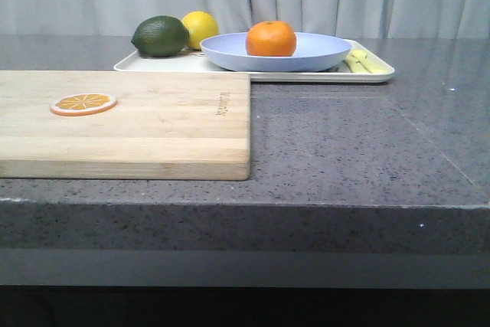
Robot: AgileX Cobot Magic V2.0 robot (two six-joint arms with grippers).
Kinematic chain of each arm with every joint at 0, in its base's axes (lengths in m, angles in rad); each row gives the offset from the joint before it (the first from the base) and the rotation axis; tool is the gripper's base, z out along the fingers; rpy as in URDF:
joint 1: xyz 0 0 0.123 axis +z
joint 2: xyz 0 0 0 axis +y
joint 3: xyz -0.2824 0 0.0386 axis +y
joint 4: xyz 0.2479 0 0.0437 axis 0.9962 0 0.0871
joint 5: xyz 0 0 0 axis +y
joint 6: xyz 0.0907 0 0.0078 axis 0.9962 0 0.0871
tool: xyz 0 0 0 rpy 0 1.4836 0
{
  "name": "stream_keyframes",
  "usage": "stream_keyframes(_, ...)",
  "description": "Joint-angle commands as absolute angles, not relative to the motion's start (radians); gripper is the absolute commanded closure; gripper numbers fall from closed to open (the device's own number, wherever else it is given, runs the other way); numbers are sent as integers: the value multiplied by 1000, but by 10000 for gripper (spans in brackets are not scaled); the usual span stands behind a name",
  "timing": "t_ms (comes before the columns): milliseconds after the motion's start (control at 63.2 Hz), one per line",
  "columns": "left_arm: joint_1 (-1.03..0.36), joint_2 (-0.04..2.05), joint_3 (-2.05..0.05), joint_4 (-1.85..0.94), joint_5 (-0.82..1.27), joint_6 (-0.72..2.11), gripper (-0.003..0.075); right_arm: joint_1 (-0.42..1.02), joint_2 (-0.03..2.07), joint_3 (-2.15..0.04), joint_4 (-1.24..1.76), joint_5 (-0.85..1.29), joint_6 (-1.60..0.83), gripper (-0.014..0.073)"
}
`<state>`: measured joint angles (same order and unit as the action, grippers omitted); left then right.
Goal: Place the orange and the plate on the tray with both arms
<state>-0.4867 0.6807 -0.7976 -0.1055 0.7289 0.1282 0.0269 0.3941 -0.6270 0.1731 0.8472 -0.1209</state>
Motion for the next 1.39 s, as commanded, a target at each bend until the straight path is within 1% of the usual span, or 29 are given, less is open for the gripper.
stream_keyframes(0,-485,679,-824,-119,661,115,599,26,403,-649,168,772,-121,715)
stream_keyframes(32,-485,679,-824,-119,661,115,639,26,403,-649,168,772,-121,712)
stream_keyframes(127,-485,679,-824,-119,661,115,725,26,403,-649,167,773,-122,712)
stream_keyframes(158,-485,679,-824,-119,661,115,739,26,403,-649,167,773,-122,712)
stream_keyframes(665,-485,679,-824,-119,661,115,740,26,403,-649,167,773,-122,712)
stream_keyframes(760,-472,627,-794,-121,655,115,740,26,403,-649,167,772,-122,712)
stream_keyframes(855,-417,551,-745,-122,647,115,740,26,403,-649,167,772,-122,712)
stream_keyframes(966,-291,416,-653,-92,595,115,740,26,403,-649,167,772,-122,712)
stream_keyframes(1108,-178,269,-534,-94,520,115,740,26,403,-649,167,772,-122,712)
stream_keyframes(1219,-142,192,-446,-125,443,115,740,26,403,-649,167,772,-122,712)
stream_keyframes(1377,-120,90,-260,-122,232,67,740,26,403,-649,167,772,-122,712)
